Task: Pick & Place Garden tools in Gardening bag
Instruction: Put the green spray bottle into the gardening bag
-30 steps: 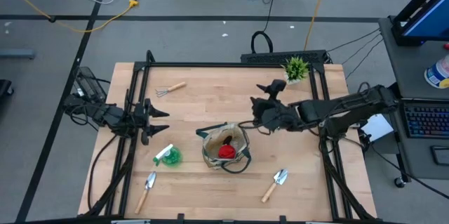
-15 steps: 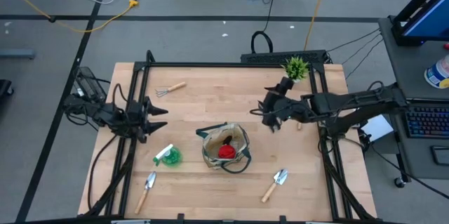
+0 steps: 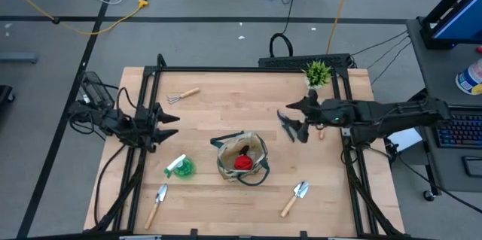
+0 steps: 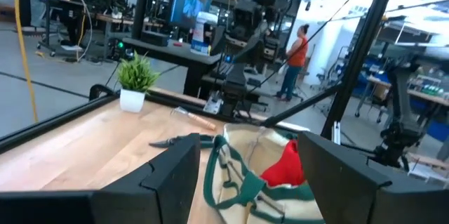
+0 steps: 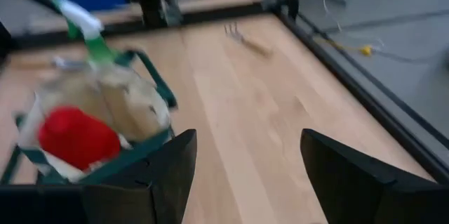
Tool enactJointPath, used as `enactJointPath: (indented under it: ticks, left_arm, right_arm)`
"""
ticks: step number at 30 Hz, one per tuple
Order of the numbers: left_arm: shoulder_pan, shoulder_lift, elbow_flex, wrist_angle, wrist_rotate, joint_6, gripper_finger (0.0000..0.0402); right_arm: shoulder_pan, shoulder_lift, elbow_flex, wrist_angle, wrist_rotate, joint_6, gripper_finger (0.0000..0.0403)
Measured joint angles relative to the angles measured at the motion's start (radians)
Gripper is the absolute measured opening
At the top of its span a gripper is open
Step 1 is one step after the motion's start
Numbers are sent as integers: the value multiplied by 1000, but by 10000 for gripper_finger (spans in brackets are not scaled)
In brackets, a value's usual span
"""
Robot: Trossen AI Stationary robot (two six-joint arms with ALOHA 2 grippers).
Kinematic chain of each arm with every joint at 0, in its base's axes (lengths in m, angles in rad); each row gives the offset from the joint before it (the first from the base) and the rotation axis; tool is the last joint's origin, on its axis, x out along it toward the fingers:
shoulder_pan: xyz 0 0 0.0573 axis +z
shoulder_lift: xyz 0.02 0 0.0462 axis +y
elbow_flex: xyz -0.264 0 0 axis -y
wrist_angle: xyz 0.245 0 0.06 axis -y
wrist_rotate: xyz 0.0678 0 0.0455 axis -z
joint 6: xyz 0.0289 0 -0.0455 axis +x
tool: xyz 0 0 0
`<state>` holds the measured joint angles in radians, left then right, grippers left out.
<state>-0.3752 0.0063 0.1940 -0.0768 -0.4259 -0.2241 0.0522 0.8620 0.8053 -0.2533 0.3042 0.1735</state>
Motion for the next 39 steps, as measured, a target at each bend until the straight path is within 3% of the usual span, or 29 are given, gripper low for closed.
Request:
enactJointPath:
  ticks: [6,22,34,39]
  left_arm:
    - [0,0,0,76,6,-78,244]
    - [0,26,0,181,-3,-186,244]
    - [0,310,102,211,8,-235,244]
    - [0,452,266,27,11,-271,244]
  right_arm:
    - [-1,-144,-106,109,-16,16,249]
    - [-1,-391,-262,139,-22,62,249]
    - [-1,-525,-442,287,-21,130,249]
    - [-1,-556,-482,288,-21,171,249]
